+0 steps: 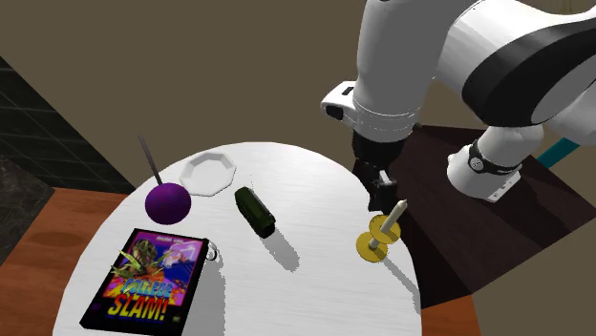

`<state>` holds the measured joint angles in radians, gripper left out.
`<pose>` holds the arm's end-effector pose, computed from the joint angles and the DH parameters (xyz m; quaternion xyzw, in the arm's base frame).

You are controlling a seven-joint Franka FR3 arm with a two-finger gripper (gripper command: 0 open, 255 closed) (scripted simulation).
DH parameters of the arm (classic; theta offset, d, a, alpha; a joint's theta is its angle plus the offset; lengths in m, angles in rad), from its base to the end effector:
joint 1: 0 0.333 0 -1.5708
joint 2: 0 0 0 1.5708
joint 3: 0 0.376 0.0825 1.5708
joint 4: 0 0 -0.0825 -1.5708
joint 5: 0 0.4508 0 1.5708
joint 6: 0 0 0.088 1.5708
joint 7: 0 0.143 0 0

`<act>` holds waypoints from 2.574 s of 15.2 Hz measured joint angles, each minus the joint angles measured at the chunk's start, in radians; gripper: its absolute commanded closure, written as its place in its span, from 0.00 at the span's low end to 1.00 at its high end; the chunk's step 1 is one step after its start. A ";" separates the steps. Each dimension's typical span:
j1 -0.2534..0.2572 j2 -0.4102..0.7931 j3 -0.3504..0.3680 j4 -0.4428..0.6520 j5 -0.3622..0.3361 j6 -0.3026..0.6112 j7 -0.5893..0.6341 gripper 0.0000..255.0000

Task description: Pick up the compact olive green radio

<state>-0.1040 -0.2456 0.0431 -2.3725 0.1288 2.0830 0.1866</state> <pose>0.4968 -0.0197 0.4035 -0.9862 0.1565 0.0249 0.0487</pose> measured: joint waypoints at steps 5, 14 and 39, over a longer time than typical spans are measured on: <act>-0.023 0.170 -0.005 0.054 -0.001 0.129 0.090 0.00; -0.065 0.490 -0.053 0.241 0.005 0.284 0.215 0.00; -0.179 1.153 -0.138 0.794 0.110 0.425 0.419 0.00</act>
<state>-0.2829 0.9076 -0.0950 -1.5787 0.2386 2.5077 0.6057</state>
